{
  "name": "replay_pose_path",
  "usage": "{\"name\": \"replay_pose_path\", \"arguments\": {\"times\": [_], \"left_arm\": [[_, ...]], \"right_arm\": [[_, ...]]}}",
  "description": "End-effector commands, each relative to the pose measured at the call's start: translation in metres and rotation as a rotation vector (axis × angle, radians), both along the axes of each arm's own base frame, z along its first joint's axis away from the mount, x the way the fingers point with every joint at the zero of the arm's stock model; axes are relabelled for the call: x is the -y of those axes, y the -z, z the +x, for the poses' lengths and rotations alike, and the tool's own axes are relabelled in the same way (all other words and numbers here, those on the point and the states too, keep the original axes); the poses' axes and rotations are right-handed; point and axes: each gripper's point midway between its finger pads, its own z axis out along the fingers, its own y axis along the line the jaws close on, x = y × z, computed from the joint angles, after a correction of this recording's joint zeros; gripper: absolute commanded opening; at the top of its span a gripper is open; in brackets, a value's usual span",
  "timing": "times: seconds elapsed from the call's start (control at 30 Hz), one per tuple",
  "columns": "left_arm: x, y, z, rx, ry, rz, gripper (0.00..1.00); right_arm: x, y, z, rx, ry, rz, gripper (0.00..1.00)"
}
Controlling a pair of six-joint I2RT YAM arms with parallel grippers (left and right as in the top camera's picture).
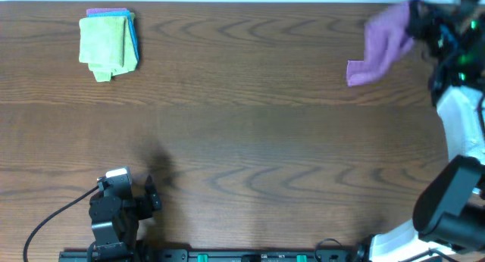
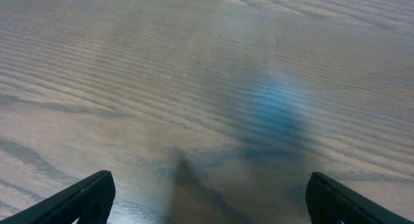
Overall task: Fold the cloth
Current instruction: 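Lift the pink cloth with the right gripper and drop it mid-table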
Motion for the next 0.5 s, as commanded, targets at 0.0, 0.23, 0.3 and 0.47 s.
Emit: {"name": "replay_pose_path", "arguments": {"times": [0.0,0.23,0.3,0.47], "left_arm": [[0.002,0.009,-0.002,-0.022,0.005,-0.007,0.95],[0.002,0.009,-0.002,-0.022,0.005,-0.007,0.95],[0.002,0.009,-0.002,-0.022,0.005,-0.007,0.95],[0.002,0.009,-0.002,-0.022,0.005,-0.007,0.95]], "right_arm": [[-0.070,-0.044,-0.002,0.070,-0.192,-0.003,0.01],[-0.150,-0.061,-0.012,0.083,-0.348,-0.054,0.01],[-0.141,-0.049,-0.007,0.025,-0.295,-0.049,0.01],[-0.128,-0.033,-0.007,-0.065,-0.267,-0.011,0.01]]}}
